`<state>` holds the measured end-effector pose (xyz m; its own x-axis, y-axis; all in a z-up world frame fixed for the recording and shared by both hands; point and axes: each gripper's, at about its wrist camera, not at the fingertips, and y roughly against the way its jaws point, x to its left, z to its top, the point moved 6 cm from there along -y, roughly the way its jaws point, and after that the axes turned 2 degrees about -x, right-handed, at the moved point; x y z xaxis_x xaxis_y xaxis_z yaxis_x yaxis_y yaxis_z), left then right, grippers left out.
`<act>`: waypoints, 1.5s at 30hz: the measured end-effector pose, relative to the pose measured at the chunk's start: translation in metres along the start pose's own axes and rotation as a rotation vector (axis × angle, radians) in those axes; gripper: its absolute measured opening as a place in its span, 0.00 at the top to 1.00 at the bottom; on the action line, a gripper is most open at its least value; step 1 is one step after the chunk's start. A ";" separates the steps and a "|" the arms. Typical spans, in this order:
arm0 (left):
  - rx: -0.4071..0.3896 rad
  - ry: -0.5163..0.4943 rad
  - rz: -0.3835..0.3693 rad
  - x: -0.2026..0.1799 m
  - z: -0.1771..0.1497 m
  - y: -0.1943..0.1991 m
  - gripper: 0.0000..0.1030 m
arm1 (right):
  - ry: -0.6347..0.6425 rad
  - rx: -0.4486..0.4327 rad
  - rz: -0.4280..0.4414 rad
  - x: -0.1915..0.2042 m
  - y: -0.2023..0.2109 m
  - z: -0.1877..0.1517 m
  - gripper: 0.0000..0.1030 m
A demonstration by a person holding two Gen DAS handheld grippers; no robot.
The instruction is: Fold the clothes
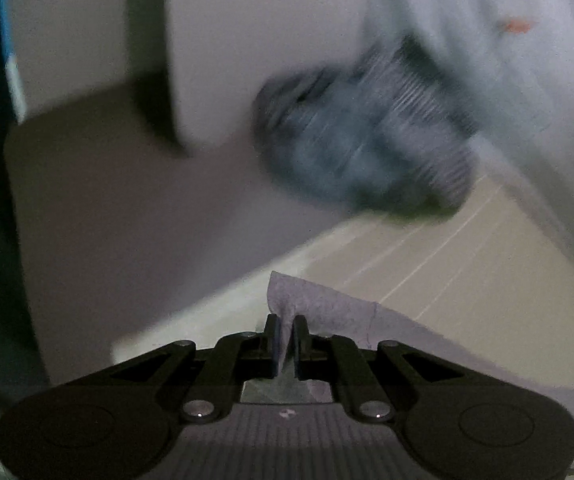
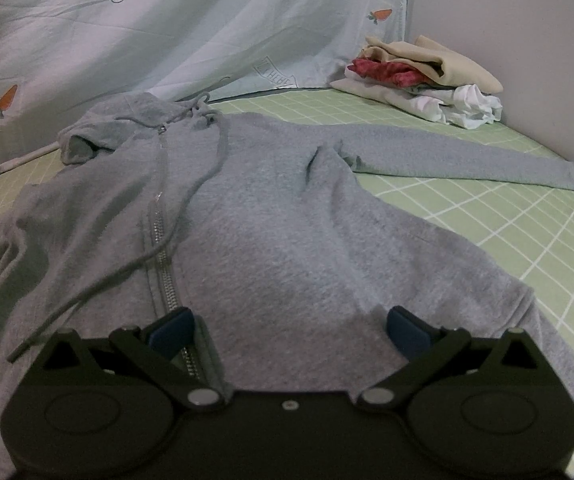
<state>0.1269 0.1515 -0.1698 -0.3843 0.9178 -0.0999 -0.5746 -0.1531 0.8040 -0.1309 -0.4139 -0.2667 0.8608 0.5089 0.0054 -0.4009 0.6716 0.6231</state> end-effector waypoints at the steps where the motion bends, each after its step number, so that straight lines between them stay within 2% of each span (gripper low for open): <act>1: 0.045 0.026 0.011 0.006 -0.011 -0.010 0.92 | 0.002 0.003 0.001 0.000 0.000 0.001 0.00; 3: 0.107 0.059 0.027 0.013 -0.029 -0.019 0.88 | 0.013 0.018 0.006 -0.001 -0.002 0.002 0.00; 4: 0.104 0.055 0.029 0.014 -0.033 -0.018 0.85 | 0.024 0.034 0.015 -0.002 -0.003 0.004 0.00; 7: 0.060 0.033 0.028 0.014 -0.034 -0.007 0.81 | 0.094 0.088 0.067 -0.008 -0.002 0.009 0.01; 9: 0.016 0.025 0.029 0.010 -0.029 0.004 0.79 | 0.147 0.102 0.100 -0.015 0.002 0.013 0.06; 12: -0.047 -0.014 -0.063 -0.016 -0.032 0.028 0.70 | 0.177 0.050 0.060 -0.041 0.016 0.021 0.11; 14: -0.069 -0.082 -0.165 -0.045 -0.047 0.049 0.55 | 0.175 0.050 0.055 -0.063 0.019 0.026 0.29; 15: -0.068 -0.121 -0.220 -0.062 -0.059 0.060 0.53 | 0.174 0.050 0.053 -0.075 0.021 0.029 0.33; 19: 0.065 -0.250 -0.455 -0.141 -0.141 0.091 0.49 | 0.135 0.098 0.076 -0.123 0.015 0.038 0.52; 23: 0.212 -0.384 -0.632 -0.209 -0.230 0.108 0.47 | 0.017 0.198 0.225 -0.158 0.002 0.035 0.51; 25: 0.287 -0.389 -0.676 -0.230 -0.267 0.111 0.46 | 0.000 0.225 0.292 -0.165 -0.002 0.034 0.52; 26: 0.332 -0.382 -0.691 -0.238 -0.286 0.111 0.46 | -0.008 0.238 0.326 -0.169 -0.004 0.034 0.56; 27: 0.372 -0.376 -0.699 -0.244 -0.303 0.111 0.46 | -0.013 0.253 0.362 -0.171 -0.004 0.033 0.60; 28: 0.389 -0.368 -0.690 -0.248 -0.317 0.110 0.47 | -0.015 0.272 0.404 -0.173 -0.005 0.032 0.71; 29: 0.372 -0.359 -0.673 -0.251 -0.327 0.112 0.49 | -0.011 0.289 0.448 -0.175 -0.005 0.032 0.75; 30: 0.333 -0.348 -0.659 -0.251 -0.330 0.117 0.56 | 0.007 0.298 0.482 -0.176 -0.006 0.032 0.78; 31: 0.332 -0.325 -0.652 -0.249 -0.332 0.120 0.87 | 0.025 0.306 0.517 -0.177 -0.006 0.033 0.82; 33: 0.322 -0.285 -0.640 -0.245 -0.332 0.130 0.88 | 0.032 0.315 0.578 -0.179 -0.002 0.037 0.84; 35: 0.273 -0.274 -0.645 -0.242 -0.317 0.158 0.89 | -0.024 0.313 0.673 -0.185 0.010 0.048 0.86; 38: 0.209 -0.341 -0.619 -0.241 -0.303 0.198 0.88 | -0.121 0.270 0.838 -0.198 0.039 0.070 0.86; 39: 0.201 -0.365 -0.595 -0.240 -0.303 0.204 0.86 | -0.109 0.258 0.836 -0.203 0.045 0.073 0.86; 41: 0.244 -0.408 -0.513 -0.242 -0.317 0.185 0.75 | -0.009 0.309 0.744 -0.205 0.035 0.061 0.81; 43: 0.315 -0.393 -0.433 -0.238 -0.334 0.164 0.73 | 0.057 0.365 0.655 -0.206 0.023 0.048 0.77; 45: 0.314 -0.395 -0.426 -0.239 -0.336 0.164 0.72 | 0.081 0.402 0.602 -0.203 0.013 0.041 0.74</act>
<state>-0.1184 -0.2165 -0.2112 0.1587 0.9489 -0.2727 -0.3565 0.3127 0.8804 -0.2980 -0.5300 -0.2278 0.4957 0.7763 0.3895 -0.6381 0.0212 0.7697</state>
